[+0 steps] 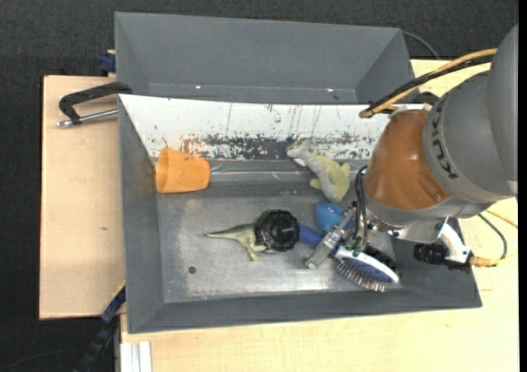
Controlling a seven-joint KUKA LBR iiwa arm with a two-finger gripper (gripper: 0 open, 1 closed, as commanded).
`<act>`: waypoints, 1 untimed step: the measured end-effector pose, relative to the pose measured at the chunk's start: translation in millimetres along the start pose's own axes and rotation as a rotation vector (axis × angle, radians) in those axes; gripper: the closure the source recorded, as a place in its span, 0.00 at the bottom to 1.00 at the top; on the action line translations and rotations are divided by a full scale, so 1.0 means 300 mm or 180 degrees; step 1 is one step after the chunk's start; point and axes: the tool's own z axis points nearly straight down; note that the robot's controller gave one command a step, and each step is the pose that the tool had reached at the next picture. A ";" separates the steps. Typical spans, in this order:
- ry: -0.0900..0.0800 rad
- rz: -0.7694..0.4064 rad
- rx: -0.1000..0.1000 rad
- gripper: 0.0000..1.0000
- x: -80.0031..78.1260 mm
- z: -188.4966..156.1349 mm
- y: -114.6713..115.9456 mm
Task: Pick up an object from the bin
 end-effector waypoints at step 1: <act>-0.0005 -0.0006 -0.0003 0.00 0.000 -0.002 0.002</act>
Offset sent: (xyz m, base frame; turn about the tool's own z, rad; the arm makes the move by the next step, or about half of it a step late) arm 0.0000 0.0000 0.0000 0.0000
